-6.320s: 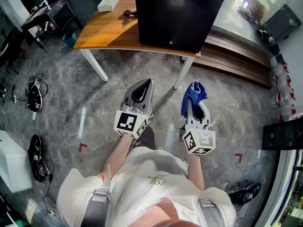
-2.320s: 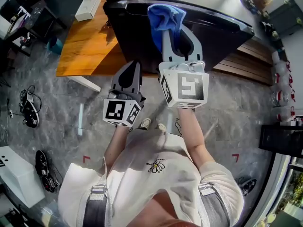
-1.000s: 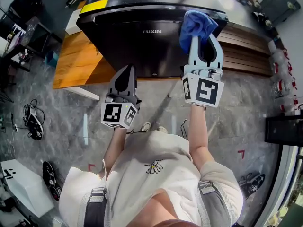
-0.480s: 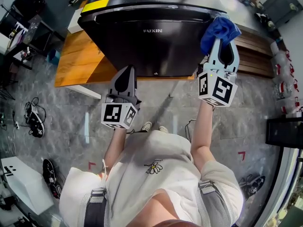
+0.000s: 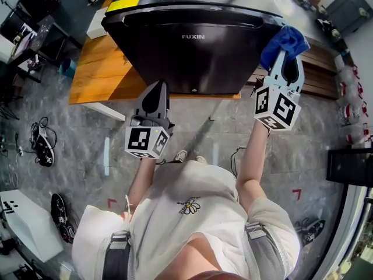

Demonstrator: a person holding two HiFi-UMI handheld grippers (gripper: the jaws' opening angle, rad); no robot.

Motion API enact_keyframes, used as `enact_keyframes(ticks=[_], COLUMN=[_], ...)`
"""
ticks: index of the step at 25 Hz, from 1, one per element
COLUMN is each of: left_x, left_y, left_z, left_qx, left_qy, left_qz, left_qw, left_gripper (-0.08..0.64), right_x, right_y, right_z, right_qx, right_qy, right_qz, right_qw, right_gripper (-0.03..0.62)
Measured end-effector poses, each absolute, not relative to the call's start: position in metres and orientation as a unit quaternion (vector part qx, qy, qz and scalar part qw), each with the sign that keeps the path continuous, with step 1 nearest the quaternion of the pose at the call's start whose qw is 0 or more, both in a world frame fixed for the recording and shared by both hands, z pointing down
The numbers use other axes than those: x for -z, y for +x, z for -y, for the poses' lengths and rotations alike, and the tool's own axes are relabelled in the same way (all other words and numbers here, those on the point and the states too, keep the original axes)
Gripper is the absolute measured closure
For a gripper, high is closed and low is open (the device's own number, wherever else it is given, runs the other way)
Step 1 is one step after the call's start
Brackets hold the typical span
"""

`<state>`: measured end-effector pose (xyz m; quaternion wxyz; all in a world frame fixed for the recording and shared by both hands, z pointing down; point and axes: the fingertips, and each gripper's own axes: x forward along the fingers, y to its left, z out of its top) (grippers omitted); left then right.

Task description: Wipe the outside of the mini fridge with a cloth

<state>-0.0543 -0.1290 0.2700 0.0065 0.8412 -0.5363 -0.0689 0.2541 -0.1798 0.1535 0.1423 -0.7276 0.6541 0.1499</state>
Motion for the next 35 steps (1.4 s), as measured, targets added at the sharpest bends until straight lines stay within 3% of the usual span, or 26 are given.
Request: enact_keyframes(ticks=[5,11,24,35], left_x=[-0.270,-0.270,-0.268,-0.274], left_y=[-0.065,-0.083,-0.182,-0.261], left_z=[0.126,0.122,0.111,0.099], left_qx=[0.073,0.077,0.078,0.073], left_qy=[0.836,0.830,0.786,0.752], left_qz=[0.544,0.553,0.614,0.655], left_qw=[0.005,0.003,-0.009,-0.004], left_gripper=[0.555,0.555,0.555,0.555], right_x=[-0.143,-0.139,-0.168,-0.180], right_y=[0.229,0.132,-0.102,-0.175], right_z=[0.145,0.122,0.149,0.180], right_qx=[-0.161,-0.167,-0.168,-0.202], right_qy=[-0.699,-0.598,-0.512,-0.522], right_qz=[-0.665,-0.728,-0.802,-0.800], right_qw=[0.209,0.292,0.259,0.214], right_gripper=[0.531,0.529,0.529,0.529])
